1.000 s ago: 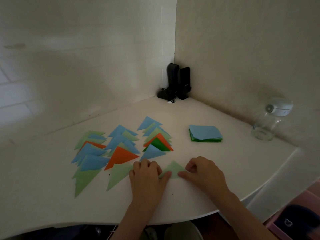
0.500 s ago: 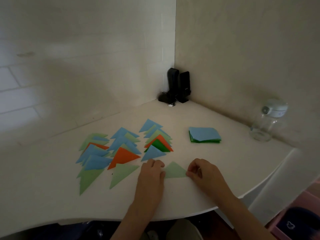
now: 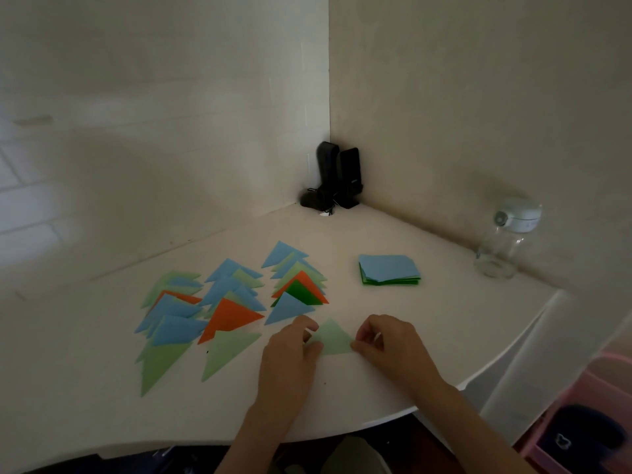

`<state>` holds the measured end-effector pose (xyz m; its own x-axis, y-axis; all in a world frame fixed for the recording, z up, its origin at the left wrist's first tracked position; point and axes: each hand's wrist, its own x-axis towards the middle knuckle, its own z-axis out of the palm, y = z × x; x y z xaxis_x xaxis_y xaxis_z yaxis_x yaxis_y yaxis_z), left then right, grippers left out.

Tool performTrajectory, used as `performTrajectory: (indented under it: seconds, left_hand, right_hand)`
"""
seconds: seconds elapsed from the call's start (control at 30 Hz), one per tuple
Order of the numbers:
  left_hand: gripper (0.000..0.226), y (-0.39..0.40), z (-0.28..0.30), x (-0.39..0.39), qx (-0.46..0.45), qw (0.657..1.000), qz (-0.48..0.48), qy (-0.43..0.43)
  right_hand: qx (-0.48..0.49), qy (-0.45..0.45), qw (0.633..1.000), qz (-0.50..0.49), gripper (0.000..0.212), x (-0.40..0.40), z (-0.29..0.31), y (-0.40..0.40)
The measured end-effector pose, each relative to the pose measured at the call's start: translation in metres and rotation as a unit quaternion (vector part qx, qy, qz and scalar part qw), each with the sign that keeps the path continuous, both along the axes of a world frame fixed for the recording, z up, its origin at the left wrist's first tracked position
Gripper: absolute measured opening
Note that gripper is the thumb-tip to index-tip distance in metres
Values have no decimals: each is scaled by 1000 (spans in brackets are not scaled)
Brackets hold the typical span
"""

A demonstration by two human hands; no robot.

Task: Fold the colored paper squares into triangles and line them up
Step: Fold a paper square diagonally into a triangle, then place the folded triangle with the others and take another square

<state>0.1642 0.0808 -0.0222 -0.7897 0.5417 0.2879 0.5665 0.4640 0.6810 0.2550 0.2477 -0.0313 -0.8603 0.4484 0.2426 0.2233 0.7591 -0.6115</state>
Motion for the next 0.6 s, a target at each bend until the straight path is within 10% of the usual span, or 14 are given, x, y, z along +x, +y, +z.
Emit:
performTrajectory:
  seconds: [0.23,0.6]
  left_hand:
    - [11,-21,3,-43,31,995,92,35]
    - [23,-15,-6,-72,-14,987,113,112]
  right_hand:
    - [81,140,983,-83,11,-8,8,33]
    - [128,7,982,-141,40,-57,16,75]
